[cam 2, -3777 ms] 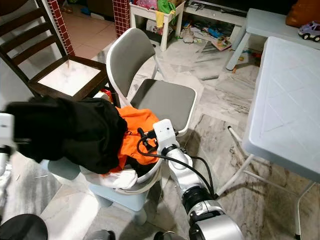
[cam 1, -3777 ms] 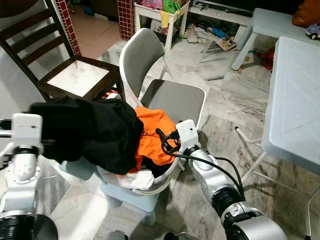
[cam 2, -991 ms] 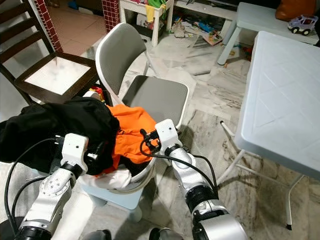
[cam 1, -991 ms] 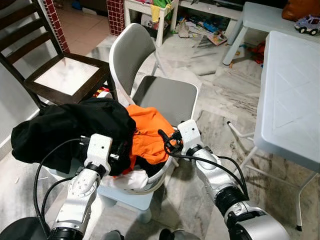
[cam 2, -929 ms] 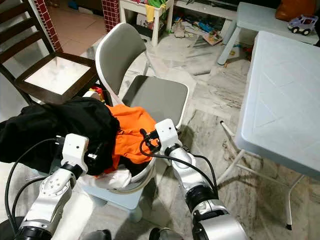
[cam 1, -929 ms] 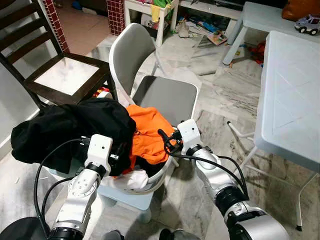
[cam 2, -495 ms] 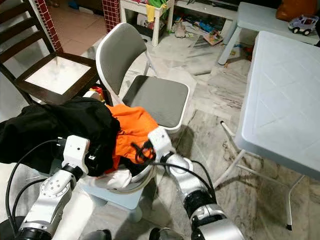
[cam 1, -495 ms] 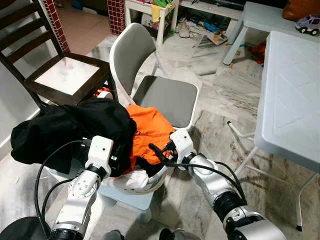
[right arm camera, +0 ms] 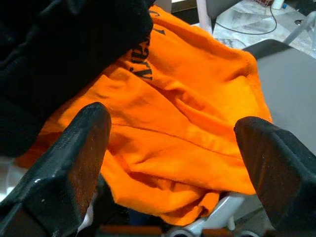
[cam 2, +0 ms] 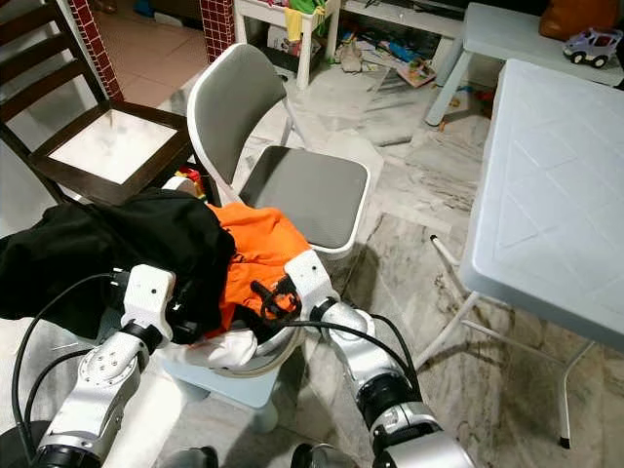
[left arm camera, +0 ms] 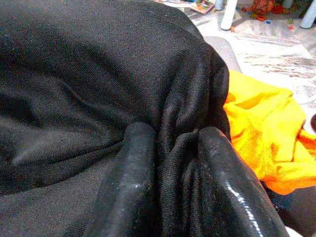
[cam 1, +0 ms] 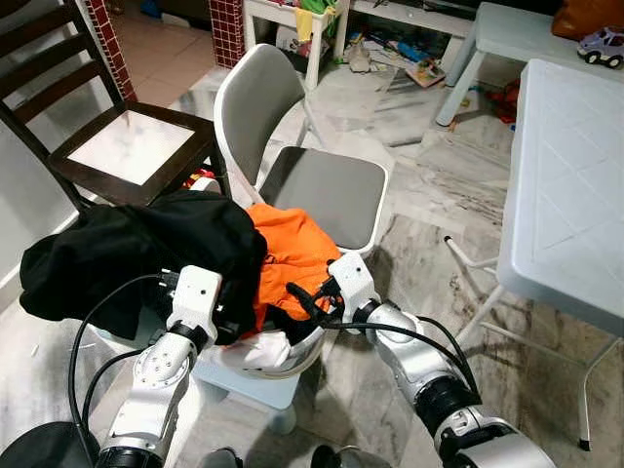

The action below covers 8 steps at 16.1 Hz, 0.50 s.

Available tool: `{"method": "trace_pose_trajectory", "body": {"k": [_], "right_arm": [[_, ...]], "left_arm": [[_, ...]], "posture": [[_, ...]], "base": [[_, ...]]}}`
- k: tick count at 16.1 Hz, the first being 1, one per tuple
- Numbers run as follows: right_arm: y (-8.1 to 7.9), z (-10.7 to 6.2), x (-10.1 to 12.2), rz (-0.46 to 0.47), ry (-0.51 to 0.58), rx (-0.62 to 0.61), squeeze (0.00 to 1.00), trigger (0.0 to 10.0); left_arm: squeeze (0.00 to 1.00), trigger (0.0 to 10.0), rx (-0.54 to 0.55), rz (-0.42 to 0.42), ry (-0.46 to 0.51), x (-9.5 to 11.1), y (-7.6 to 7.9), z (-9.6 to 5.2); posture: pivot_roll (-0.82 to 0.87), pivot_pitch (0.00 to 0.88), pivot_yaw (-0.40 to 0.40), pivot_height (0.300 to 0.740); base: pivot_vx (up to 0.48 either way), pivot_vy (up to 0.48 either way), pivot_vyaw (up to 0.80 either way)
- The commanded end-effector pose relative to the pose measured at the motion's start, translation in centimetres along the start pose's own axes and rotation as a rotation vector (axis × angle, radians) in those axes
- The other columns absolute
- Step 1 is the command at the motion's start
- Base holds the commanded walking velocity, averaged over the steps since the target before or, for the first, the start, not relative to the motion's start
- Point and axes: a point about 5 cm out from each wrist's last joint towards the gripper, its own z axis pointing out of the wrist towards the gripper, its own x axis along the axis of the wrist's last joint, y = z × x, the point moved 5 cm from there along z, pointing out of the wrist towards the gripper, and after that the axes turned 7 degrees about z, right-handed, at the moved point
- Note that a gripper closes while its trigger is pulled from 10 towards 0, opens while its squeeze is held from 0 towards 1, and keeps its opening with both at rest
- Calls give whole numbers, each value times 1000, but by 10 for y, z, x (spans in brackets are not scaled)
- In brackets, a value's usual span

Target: Hang hanger

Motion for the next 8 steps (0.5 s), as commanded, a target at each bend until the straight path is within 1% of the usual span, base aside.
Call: {"method": "trace_pose_trajectory", "body": {"k": [1, 3, 4, 5, 6, 8], "right_arm": [[0, -2, -3, 5, -7, 11, 0, 10000], [-1, -3, -4, 5, -10, 14, 0, 10000], [0, -3, -4, 7, -11, 13, 0, 10000], [0, -3, -6, 11, -20, 9, 0, 10000], [-2, -3, -7, 7, -24, 14, 0, 10000], [-6, -1, -7, 4, -24, 22, 0, 10000]], "left_arm": [[0, 0, -41, -9, 11, 3, 9, 0], [0, 0, -48, -8, 34, 7, 9, 0], [0, 0, -52, 17, 61, 13, 8, 0], [0, 0, -65, 62, 104, 24, 0, 1], [0, 0, -51, 60, 110, 27, -8, 2], [0, 0, -39, 75, 108, 27, -15, 1]], "posture": [[127, 172, -99, 740], [129, 173, -101, 740], [133, 174, -105, 740], [141, 175, -106, 740], [144, 175, -105, 740], [145, 175, -105, 740]], "base": [[0, 0, 0], [0, 0, 0], [0, 0, 0], [0, 0, 0], [0, 0, 0], [0, 0, 0]]}}
